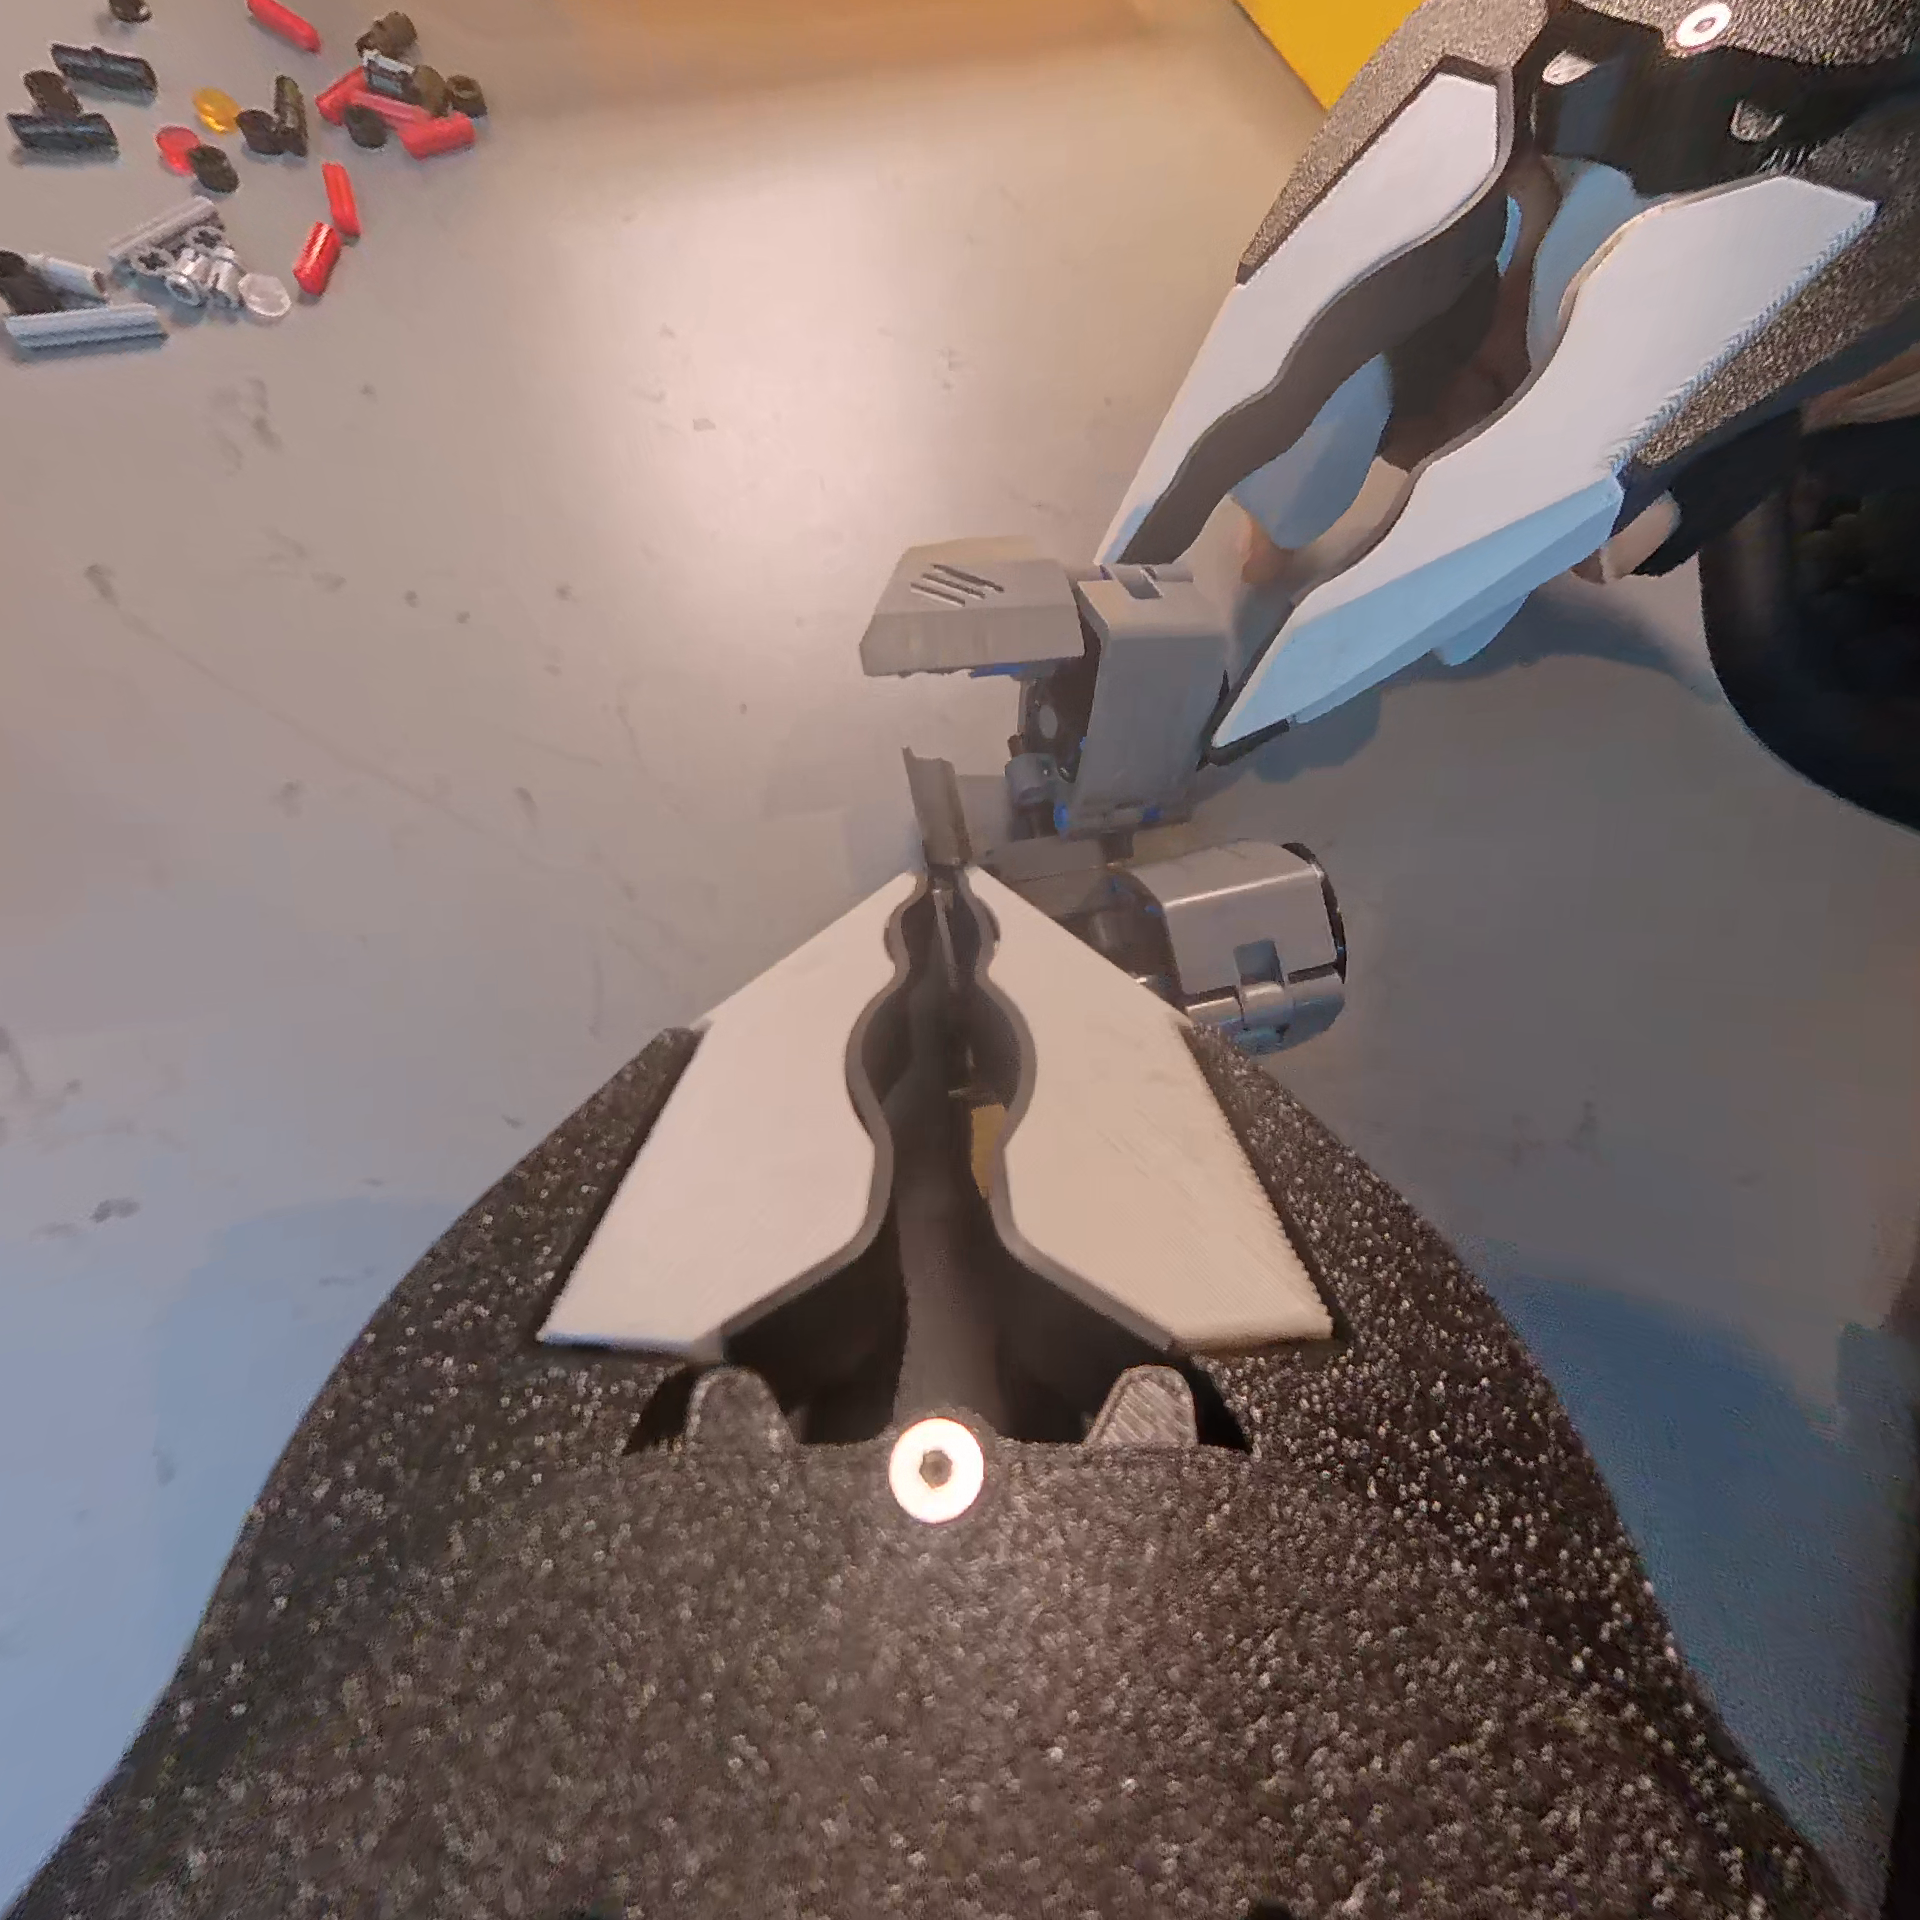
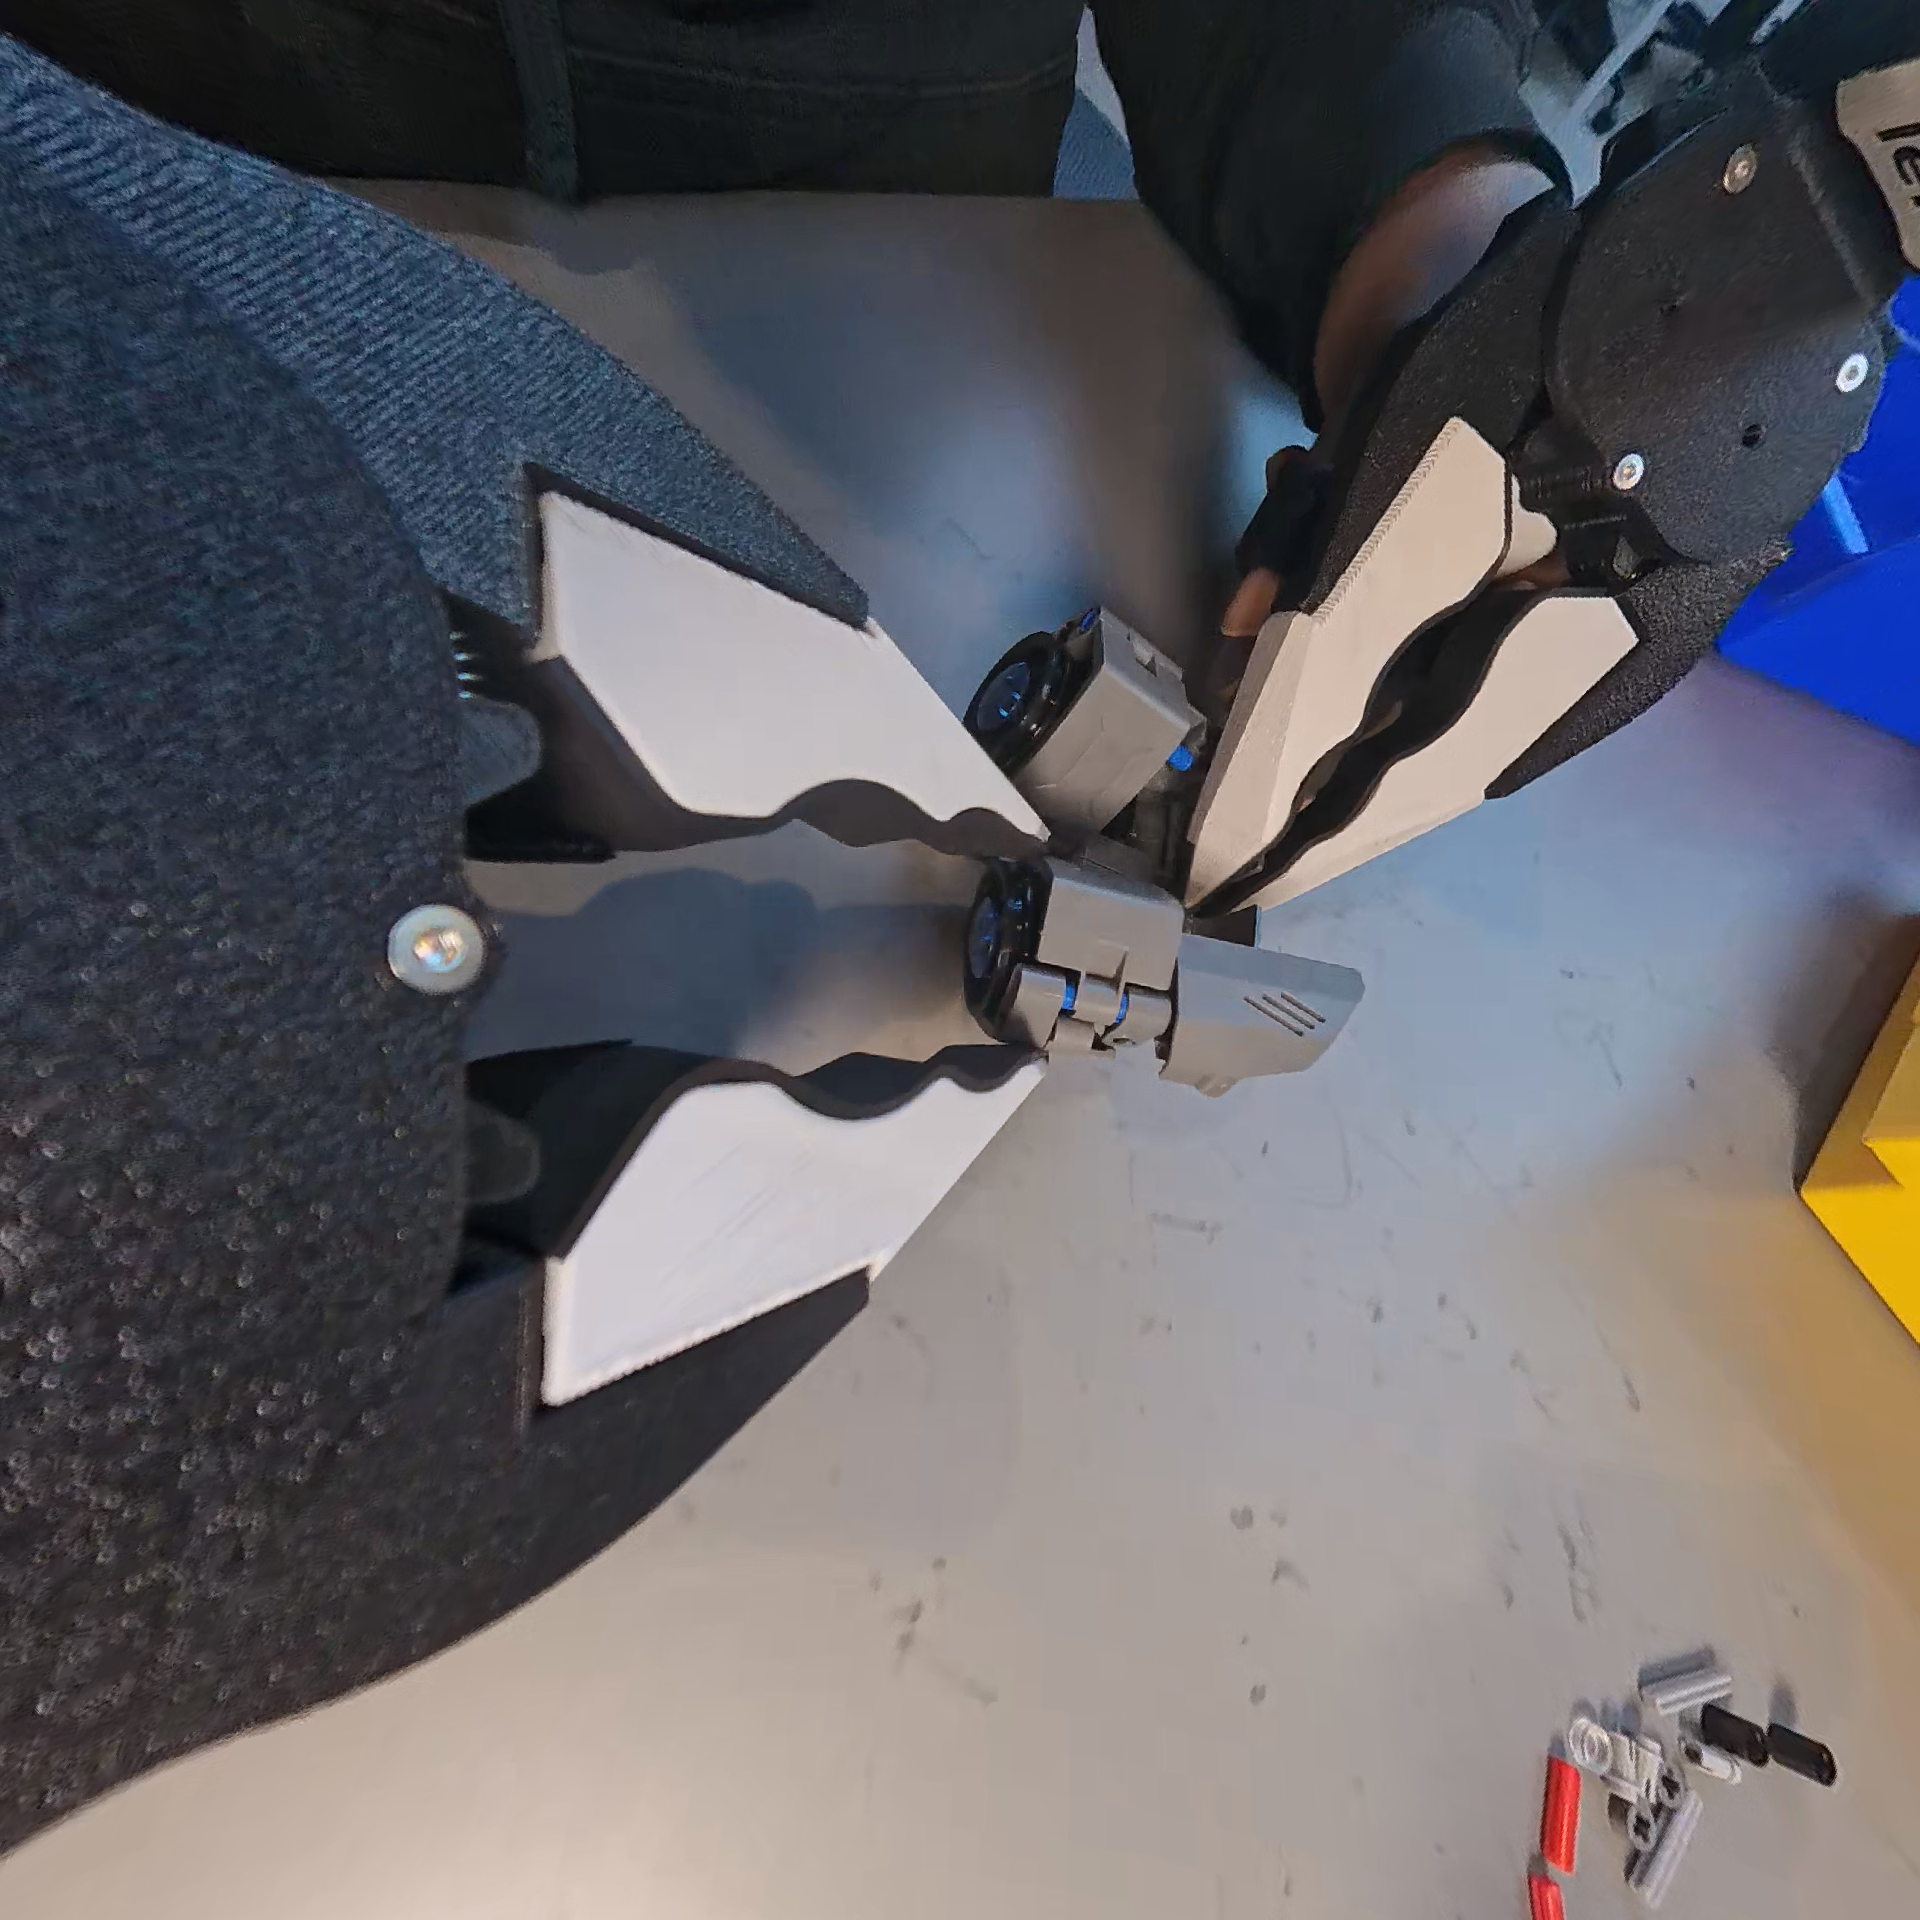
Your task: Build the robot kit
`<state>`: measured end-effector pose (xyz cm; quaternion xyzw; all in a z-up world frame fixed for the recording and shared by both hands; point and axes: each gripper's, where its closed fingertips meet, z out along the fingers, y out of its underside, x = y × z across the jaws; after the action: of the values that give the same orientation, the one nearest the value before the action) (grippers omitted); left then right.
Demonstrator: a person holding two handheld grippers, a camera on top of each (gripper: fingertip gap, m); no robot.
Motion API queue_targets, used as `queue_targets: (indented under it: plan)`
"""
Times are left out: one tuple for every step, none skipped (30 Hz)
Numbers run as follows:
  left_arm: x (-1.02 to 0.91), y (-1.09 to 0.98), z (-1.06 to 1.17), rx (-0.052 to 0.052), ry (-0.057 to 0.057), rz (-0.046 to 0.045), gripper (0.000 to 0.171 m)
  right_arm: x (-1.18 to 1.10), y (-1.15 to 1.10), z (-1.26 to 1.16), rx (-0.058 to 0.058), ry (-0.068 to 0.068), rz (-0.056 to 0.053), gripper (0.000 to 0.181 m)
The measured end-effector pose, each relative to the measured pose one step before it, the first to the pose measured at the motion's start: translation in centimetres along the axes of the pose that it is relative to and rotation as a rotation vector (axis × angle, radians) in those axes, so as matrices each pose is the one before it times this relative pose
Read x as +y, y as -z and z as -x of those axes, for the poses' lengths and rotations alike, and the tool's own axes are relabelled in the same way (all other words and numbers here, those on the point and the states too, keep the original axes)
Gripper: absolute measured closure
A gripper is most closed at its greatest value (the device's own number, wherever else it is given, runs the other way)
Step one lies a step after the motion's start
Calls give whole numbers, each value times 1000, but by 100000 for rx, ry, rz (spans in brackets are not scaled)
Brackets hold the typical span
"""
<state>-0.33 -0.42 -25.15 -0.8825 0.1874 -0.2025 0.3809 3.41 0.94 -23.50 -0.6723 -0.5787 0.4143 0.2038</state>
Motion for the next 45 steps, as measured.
queue_targets:
  plan:
    - [-8, -28, -39, 334, -851, 178, 169, 3, 32, 37, 39, 72, -16, 146]
    - [18, -45, 32, -147, -367, 472, 169, 39, 24, -27, 305, -224, 235, 147]
    - [-40, -44, 7, 158, -243, 176, 169, 42, 29, -13, 96, -134, 277, 147]
    - [-44, -38, -18, 399, -118, 115, 169, 8, 50, 4, -44, 33, 105, 147]
    - [-66, -33, -16, 340, -198, -75, 169, 31, 35, -34, 113, -141, 189, 147]
    - [-37, -23, -2, 38, -374, 34, 169, 16, 58, -45, 167, -316, 35, 147]
    - [-37, -5, 8, -118, -441, -46, 169, -12, 58, -34, 66, -231, -154, 147]
    - [-121, 30, 7, -234, -351, -649, 169, -10, 67, -15, -46, 34, -165, 147]
    - [-124, 31, 8, -360, -170, -707, 170, -15, 66, -19, 116, -38, -119, 147]
    - [-104, 35, 2, -296, -256, -658, 170, -51, 58, -8, -15, 100, -323, 147]
    - [-75, 18, -44, -21, -262, -486, 170, -28, 21, 26, -226, 305, -283, 147]
    - [-20, 4, -24, -57, -102, -232, 170, 79, -47, 6, -113, 221, 221, 146]
    - [-19, -8, 25, -390, -39, -239, 170, 29, -95, -47, 96, 473, -195, 146]
    - [-55, 5, -20, -92, 133, -458, 169, 19, -108, -13, -166, 154, -388, 146]
    - [-130, 24, -91, 369, 598, -823, 169, 61, -143, 40, -659, -495, 82, 144]
    - [-187, 30, -107, 350, 906, -1073, 170, 40, -176, 100, -874, -357, 92, 143]
    - [-135, 23, -23, -146, 1025, -632, 169, -41, -190, 117, -770, 37, -401, 142]
    - [-68, -3, -38, -87, 354, -238, 170, -37, -196, 93, -514, -246, -137, 142]
    - [-75, 12, -17, -255, -46, -395, 169, -52, -192, 59, -339, -170, -30, 142]
    - [-71, 24, 91, -983, 128, -544, 169, -16, -97, -12, 136, 195, 382, 143]
    - [-29, 47, 53, -481, 338, -404, 169, -40, -44, -9, 6, 317, 153, 144]
    - [-33, 62, -16, 211, 435, -470, 169, -71, -15, -51, 320, 542, -237, 144]
    - [-86, 73, -50, 737, 573, -848, 169, -32, 11, -20, 348, 602, -201, 145]
    - [-22, 70, -11, 857, 1096, -362, 168, 74, 52, 30, -73, -18, 761, 145]
    - [55, 30, 38, 1017, 1381, 316, 168, 108, 92, -48, 334, -377, 1048, 145]
    - [176, -20, 35, 1588, 1628, 1363, 165, 32, 115, -169, 1003, -473, 761, 145]
    - [314, -78, 60, 1815, 1671, 2672, 159, 31, 83, -137, 916, -124, 653, 145]
    - [322, -94, 153, 1248, 1235, 2897, 153, 35, 24, -19, 469, 505, 572, 145]
    - [191, -49, 96, 1355, 602, 2418, 151, 10, -10, 9, 464, 613, 280, 145]
    - [-12, -2, -16, 1729, 500, 1749, 149, 3, -17, 5, 459, 224, 272, 145]
    - [68, -13, 126, 703, 452, 2864, 146, 23, 6, 13, 389, 569, 351, 145]
    - [136, -14, 220, 221, -248, 3742, 146, 38, 36, -9, 349, 410, 435, 144]
    - [155, -20, 159, 658, -458, 4174, 145, 61, 68, -32, 435, 438, 430, 144]
    - [76, -3, 52, 1425, 185, 4014, 144, 58, 85, -43, 464, 543, 230, 144]
    - [-5, 16, -40, 1966, 526, 3813, 144, 82, 103, -31, 231, 341, 152, 144]
    - [5, 30, -21, 1518, 277, 4068, 143, 69, 102, -32, 146, -54, 16, 144]
    - [54, 15, 32, 625, -91, 4250, 144, 64, 78, -37, 229, -97, -135, 144]
    - [83, 23, 48, 39, -691, 4216, 145, 53, 58, 7, -11, 19, -148, 144]
    - [91, 11, 2, -176, -937, 3894, 146, 44, 59, 16, -80, 76, -118, 144]
    - [101, 10, -72, -40, -1097, 3355, 146, 43, 57, -1, -74, 166, -64, 144]
    - [96, -9, -87, -65, -1438, 2907, 145, 33, 43, -6, -125, 24, -107, 144]
    - [148, -31, -307, 1143, -1791, 2731, 147, 11, 31, -16, -219, -406, -347, 144]
    - [386, -211, -1096, 6045, -1146, 3466, 157, 14, 2, 35, -458, -294, -281, 144]
    - [584, -500, -1405, 7319, -352, 3877, 157, 10, 20, 23, -363, -225, -199, 144]
    - [352, -552, -1098, 3833, -2085, 1693, 158, 22, 53, -18, -135, -150, -39, 144]
